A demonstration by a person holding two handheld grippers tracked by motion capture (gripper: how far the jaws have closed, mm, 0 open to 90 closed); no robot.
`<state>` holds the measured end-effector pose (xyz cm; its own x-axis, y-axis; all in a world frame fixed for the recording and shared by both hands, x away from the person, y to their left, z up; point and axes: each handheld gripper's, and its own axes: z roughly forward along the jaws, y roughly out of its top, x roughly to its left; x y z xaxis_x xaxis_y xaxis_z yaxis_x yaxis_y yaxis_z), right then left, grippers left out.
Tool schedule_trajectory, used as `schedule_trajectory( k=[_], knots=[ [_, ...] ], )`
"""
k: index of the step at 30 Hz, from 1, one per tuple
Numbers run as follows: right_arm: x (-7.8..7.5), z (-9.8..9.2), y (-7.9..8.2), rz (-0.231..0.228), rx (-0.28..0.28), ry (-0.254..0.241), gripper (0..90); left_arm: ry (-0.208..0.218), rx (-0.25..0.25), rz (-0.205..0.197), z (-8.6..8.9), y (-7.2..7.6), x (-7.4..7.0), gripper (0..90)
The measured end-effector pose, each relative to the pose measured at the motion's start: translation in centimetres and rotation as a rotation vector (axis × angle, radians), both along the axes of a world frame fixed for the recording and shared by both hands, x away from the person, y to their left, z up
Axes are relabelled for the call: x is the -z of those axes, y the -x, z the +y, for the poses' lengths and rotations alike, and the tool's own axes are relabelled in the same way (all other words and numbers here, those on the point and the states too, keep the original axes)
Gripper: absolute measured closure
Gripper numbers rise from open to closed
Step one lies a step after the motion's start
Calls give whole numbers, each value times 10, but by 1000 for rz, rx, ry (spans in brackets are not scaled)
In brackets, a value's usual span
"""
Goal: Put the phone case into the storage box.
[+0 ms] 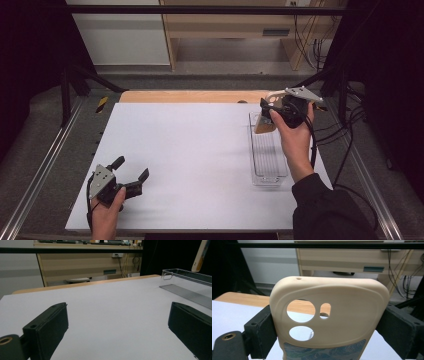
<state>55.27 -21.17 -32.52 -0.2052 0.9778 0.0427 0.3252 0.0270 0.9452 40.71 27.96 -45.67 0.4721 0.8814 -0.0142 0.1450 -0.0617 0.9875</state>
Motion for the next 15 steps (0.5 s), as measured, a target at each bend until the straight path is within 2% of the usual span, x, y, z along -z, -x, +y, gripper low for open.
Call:
schedule_trajectory(
  k=[8,15],
  knots=[
    [15,-2,-26,44,52,-31,109,6,7,2,-1,-1,1,28],
    [29,5,-42,67,81,-9,108,3,16,2,-2,-1,1,28]
  ],
)
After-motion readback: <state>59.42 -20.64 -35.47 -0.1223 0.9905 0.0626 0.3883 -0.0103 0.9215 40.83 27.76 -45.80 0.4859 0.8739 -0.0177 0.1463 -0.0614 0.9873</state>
